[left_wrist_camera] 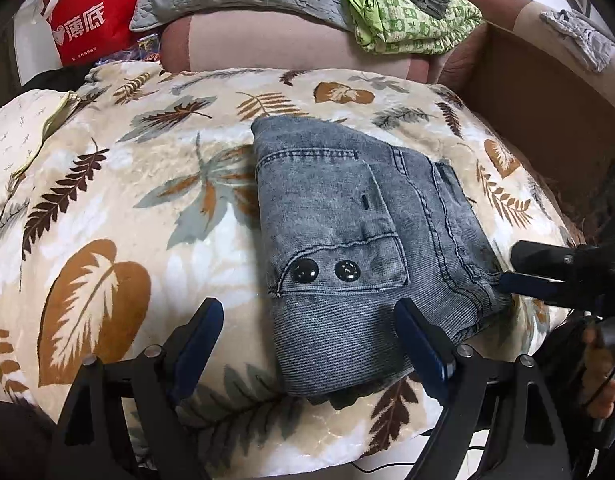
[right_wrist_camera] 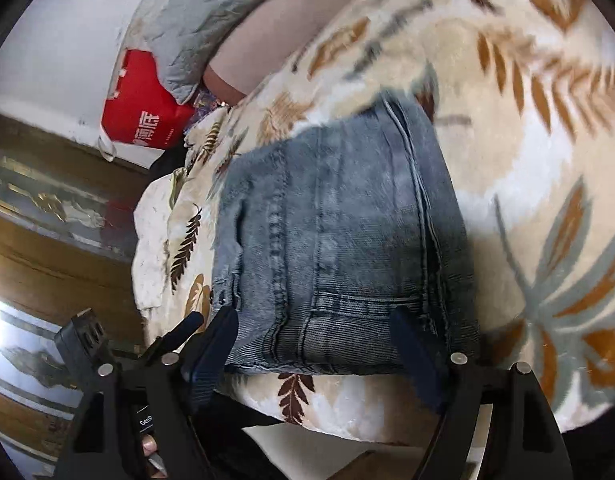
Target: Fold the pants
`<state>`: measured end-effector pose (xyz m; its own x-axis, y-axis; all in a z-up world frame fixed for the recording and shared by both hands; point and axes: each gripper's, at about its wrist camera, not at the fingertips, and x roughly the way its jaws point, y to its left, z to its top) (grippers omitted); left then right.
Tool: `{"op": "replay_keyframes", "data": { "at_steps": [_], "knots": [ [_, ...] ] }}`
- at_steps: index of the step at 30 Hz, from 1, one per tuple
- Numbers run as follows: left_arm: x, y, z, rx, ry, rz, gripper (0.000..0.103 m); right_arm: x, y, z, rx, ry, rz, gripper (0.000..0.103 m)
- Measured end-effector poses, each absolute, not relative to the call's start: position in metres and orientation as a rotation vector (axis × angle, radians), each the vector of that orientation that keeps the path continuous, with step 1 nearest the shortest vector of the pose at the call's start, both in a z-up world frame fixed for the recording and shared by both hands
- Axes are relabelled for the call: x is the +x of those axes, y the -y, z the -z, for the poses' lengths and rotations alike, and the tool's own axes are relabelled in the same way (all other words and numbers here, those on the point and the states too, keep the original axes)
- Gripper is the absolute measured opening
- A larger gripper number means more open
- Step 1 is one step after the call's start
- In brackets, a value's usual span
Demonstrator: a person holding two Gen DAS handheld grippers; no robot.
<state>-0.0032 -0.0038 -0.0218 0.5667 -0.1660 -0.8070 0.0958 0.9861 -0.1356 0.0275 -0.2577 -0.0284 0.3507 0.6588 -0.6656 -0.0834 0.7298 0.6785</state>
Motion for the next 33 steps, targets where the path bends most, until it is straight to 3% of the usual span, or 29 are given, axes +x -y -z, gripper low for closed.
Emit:
{"op": "replay_keyframes", "data": {
  "at_steps": [6, 15, 22, 30, 31, 33],
  "knots": [
    [-0.003, 0.000, 0.025, -0.096, -0.983, 0.145, 0.087, 0.034, 0.262, 0.047, 0.612, -1.169, -0.521, 0.081],
    [0.011, -0.035, 0.018, -0.324, -0.972, 0.226, 0.088, 0.045, 0.297, 0.001, 0.555, -1.103, -0.411, 0.081],
    [0.052, -0.057, 0.040, -0.610, -1.066, 0.347, 0.087, 0.082, 0.322, 0.021, 0.566, -1.175, -0.420, 0.081],
    [0.085, -0.031, 0.064, -0.590, -1.165, 0.359, 0.086, 0.120, 0.320, 0.062, 0.661, -1.263, -0.466, 0.080],
    [0.085, -0.027, 0.061, -0.569, -1.154, 0.351, 0.085, 0.120, 0.316, 0.058, 0.638, -1.253, -0.479, 0.064],
    [0.086, -0.018, 0.059, -0.526, -1.156, 0.336, 0.071, 0.119, 0.303, 0.057, 0.544, -1.287, -0.477, 0.036]
  ]
}}
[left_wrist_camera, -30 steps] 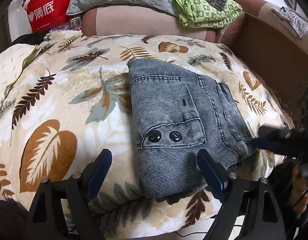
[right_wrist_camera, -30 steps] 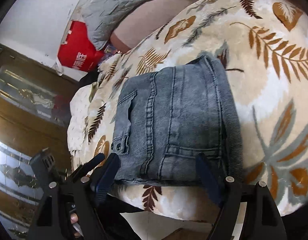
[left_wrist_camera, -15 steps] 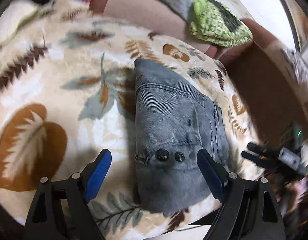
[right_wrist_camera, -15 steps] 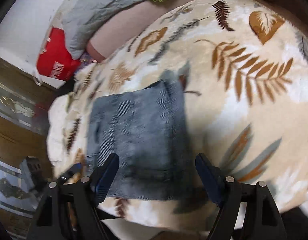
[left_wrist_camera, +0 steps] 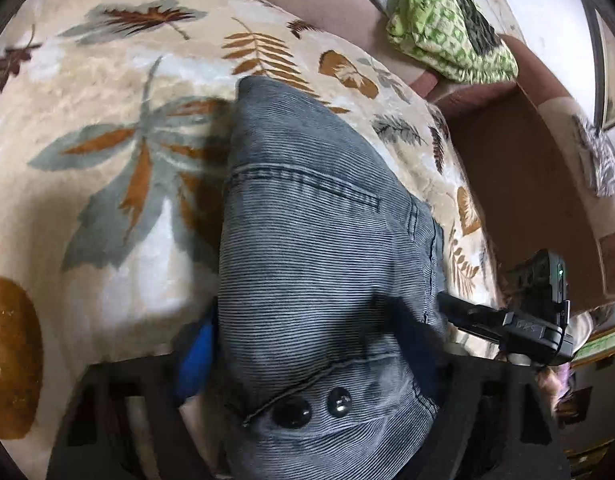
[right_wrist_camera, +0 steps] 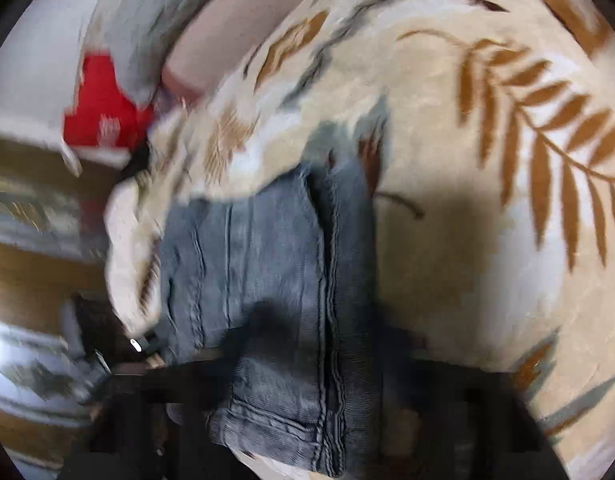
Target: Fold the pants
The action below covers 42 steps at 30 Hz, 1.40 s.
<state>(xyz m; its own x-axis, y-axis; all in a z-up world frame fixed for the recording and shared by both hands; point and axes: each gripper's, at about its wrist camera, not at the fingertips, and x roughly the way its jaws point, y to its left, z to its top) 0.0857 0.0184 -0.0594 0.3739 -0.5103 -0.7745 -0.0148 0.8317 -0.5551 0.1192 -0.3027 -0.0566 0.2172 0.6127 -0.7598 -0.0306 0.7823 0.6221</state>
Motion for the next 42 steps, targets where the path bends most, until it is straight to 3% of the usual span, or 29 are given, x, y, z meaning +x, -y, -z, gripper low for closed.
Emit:
{"op": "replay_keyframes", "data": {
  "at_steps": [2, 3, 5, 7, 16, 21, 24, 25, 26, 28, 30, 33, 35, 37, 40, 42],
  "knots": [
    [0.085, -0.013, 0.058, -0.464, -1.156, 0.304, 0.052, 0.117, 0.290, 0.055, 0.443, -1.297, -0.453, 0.033],
    [0.084, -0.012, 0.057, -0.456, -1.151, 0.298, 0.048, 0.118, 0.289, 0.054, 0.439, -1.299, -0.446, 0.031],
    [0.082, -0.010, 0.050, -0.425, -1.138, 0.300, 0.026, 0.117, 0.288, 0.050, 0.432, -1.289, -0.437, 0.018],
    [0.079, -0.010, 0.041, -0.375, -1.109, 0.287, 0.021, 0.111, 0.275, 0.036, 0.346, -1.250, -0.432, 0.013],
    [0.080, -0.035, -0.034, -0.298, -0.881, 0.276, 0.019, 0.113, 0.234, -0.050, 0.272, -1.032, -0.483, 0.012],
    [0.117, -0.061, -0.030, -0.300, -0.881, 0.232, 0.020, 0.148, 0.209, -0.057, 0.292, -0.966, -0.525, 0.012],
    [0.139, -0.067, -0.001, -0.292, -0.934, 0.191, 0.027, 0.168, 0.196, -0.036, 0.308, -1.000, -0.517, 0.012],
    [0.146, -0.068, 0.013, -0.281, -0.976, 0.157, 0.035, 0.173, 0.191, -0.023, 0.275, -1.032, -0.501, 0.016],
    [0.150, -0.069, 0.026, -0.279, -1.016, 0.130, 0.051, 0.178, 0.185, -0.007, 0.242, -1.079, -0.472, 0.017],
    [0.151, -0.074, 0.042, -0.283, -1.057, 0.053, 0.066, 0.181, 0.175, 0.019, 0.176, -1.147, -0.398, 0.039],
    [0.138, -0.076, 0.032, -0.291, -1.028, 0.038, 0.070, 0.173, 0.168, 0.022, 0.084, -1.136, -0.357, 0.049],
    [0.104, -0.075, 0.001, -0.265, -0.926, 0.038, 0.079, 0.148, 0.169, -0.004, 0.028, -1.035, -0.333, 0.053],
    [0.082, -0.069, -0.011, -0.207, -0.845, 0.002, 0.088, 0.126, 0.174, -0.022, 0.025, -0.952, -0.319, 0.060],
    [0.080, -0.062, -0.001, -0.132, -0.847, -0.026, 0.089, 0.108, 0.173, -0.024, 0.003, -0.912, -0.318, 0.070],
    [0.093, -0.049, 0.040, -0.050, -0.998, -0.050, 0.089, 0.113, 0.160, 0.021, -0.062, -1.057, -0.308, 0.070],
    [0.090, -0.051, 0.037, -0.076, -0.973, -0.054, 0.089, 0.113, 0.162, 0.035, -0.046, -1.084, -0.302, 0.070]
  ]
}}
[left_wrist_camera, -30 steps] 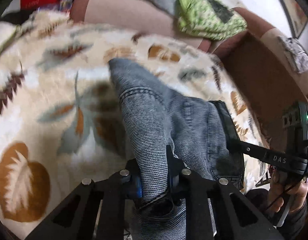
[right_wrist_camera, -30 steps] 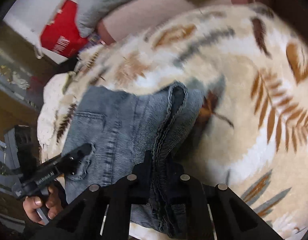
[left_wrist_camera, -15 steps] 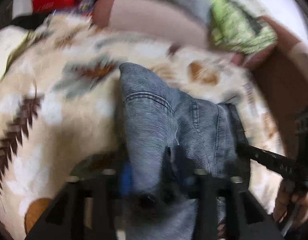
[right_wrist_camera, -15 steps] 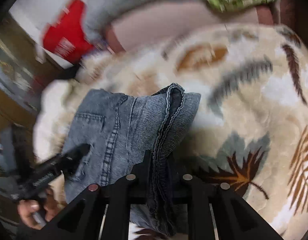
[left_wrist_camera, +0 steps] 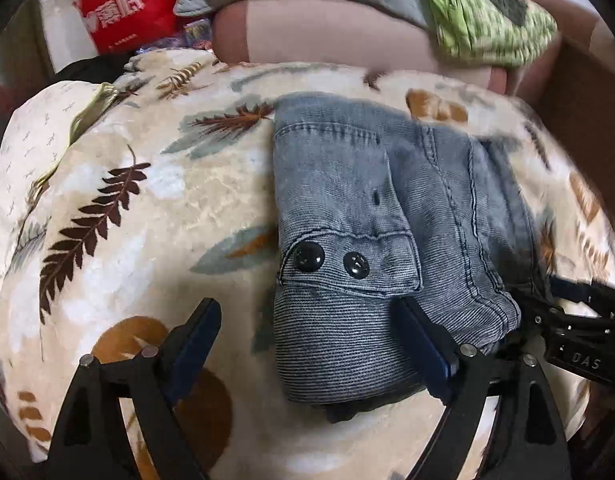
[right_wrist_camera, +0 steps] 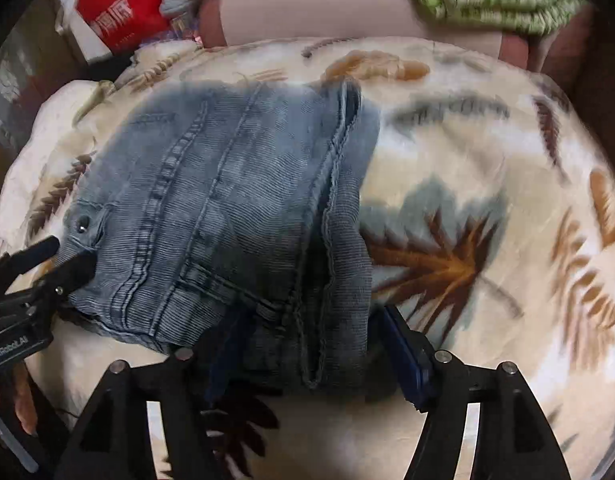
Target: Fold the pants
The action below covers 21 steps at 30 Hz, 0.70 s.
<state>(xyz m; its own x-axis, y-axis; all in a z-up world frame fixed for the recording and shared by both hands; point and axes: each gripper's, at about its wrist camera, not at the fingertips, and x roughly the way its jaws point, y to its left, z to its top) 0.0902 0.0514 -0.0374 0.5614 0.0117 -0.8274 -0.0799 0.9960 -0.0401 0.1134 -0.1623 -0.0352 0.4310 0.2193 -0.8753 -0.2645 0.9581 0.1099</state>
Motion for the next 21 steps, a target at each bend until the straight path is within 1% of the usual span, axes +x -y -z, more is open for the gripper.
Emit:
{"op": "replay_keyframes", "data": {
  "at_steps": [3, 5, 6, 7, 8, 9, 13, 14, 15, 21],
  "knots": [
    [0.078, -0.054, 0.007, -0.067, -0.911, -0.058, 0.089, 0.098, 0.177, 0.008, 0.012, -1.028, -0.282, 0.071],
    [0.063, -0.053, -0.013, -0.048, -0.848, -0.063, 0.090, 0.079, 0.184, -0.016, -0.007, -0.945, -0.260, 0.075],
    [0.054, -0.052, -0.023, -0.038, -0.816, -0.080, 0.091, 0.068, 0.188, -0.026, -0.009, -0.908, -0.260, 0.081],
    [0.047, -0.049, -0.028, -0.032, -0.799, -0.095, 0.095, 0.055, 0.193, -0.035, -0.004, -0.870, -0.255, 0.084],
    [0.042, -0.047, -0.032, -0.028, -0.787, -0.108, 0.098, 0.044, 0.195, -0.041, -0.004, -0.846, -0.251, 0.090],
    [0.037, -0.045, -0.034, -0.032, -0.787, -0.113, 0.098, 0.032, 0.196, -0.045, -0.017, -0.831, -0.255, 0.093],
    [0.025, -0.037, -0.039, -0.063, -0.798, -0.074, 0.098, 0.004, 0.194, -0.045, -0.091, -0.822, -0.255, 0.095],
    [0.022, -0.035, -0.041, -0.068, -0.802, -0.061, 0.098, 0.003, 0.192, -0.044, -0.108, -0.825, -0.250, 0.098],
    [0.020, -0.033, -0.042, -0.069, -0.804, -0.056, 0.098, -0.001, 0.189, -0.041, -0.142, -0.836, -0.242, 0.103],
    [0.016, -0.023, -0.044, -0.079, -0.819, -0.033, 0.098, -0.008, 0.180, -0.033, -0.247, -0.844, -0.214, 0.103]
  ]
}}
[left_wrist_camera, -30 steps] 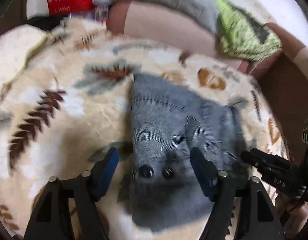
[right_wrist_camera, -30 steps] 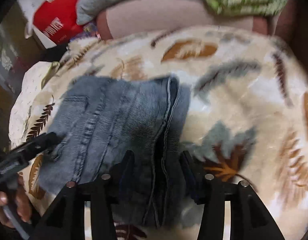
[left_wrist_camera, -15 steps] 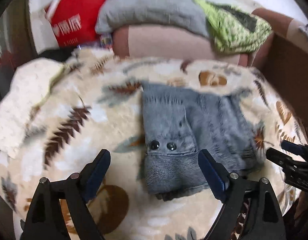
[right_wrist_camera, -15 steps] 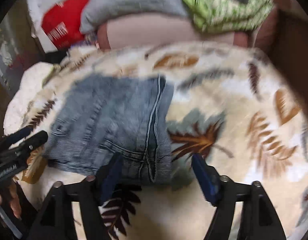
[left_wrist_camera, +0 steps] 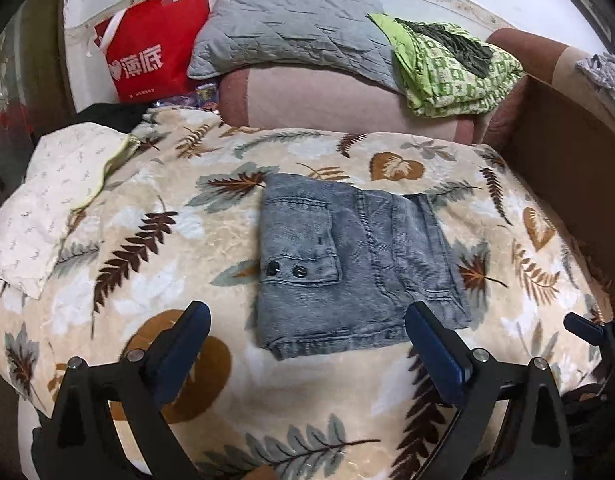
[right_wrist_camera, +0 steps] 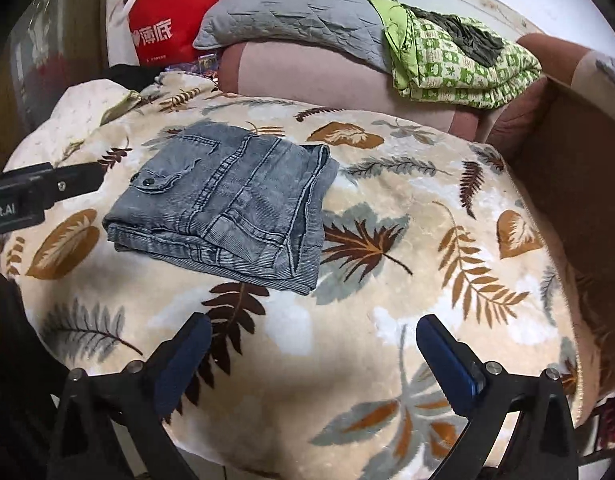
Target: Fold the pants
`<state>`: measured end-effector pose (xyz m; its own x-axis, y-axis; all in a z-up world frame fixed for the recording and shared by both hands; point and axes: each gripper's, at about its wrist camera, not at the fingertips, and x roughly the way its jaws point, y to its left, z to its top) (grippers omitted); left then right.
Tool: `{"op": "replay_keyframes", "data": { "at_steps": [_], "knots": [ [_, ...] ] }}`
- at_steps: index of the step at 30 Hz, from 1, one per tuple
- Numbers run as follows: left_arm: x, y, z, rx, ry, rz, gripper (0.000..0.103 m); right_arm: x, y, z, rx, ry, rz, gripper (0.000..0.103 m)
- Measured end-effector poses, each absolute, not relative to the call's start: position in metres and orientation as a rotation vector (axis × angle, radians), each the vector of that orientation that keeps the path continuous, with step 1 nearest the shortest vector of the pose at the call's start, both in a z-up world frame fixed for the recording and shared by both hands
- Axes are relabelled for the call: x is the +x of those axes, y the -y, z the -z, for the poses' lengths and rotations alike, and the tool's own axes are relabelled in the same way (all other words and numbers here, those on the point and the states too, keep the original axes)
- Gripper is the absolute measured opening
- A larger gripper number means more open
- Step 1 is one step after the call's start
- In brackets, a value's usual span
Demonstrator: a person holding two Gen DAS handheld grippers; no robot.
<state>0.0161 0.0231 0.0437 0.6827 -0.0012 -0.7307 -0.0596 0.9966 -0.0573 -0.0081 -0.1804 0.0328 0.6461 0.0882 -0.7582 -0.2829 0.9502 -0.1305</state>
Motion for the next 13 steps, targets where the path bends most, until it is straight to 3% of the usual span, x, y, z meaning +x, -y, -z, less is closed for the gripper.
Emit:
{"op": "replay_keyframes", "data": {
  "at_steps": [4, 13],
  "knots": [
    [0.017, -0.023, -0.045, -0.079, -0.823, -0.037, 0.103, -0.005, 0.177, -0.040, -0.270, -0.830, -0.194, 0.103],
    [0.025, -0.023, -0.040, -0.106, -0.864, -0.007, 0.103, -0.001, 0.176, -0.045, -0.253, -0.822, -0.192, 0.103]
  ]
}}
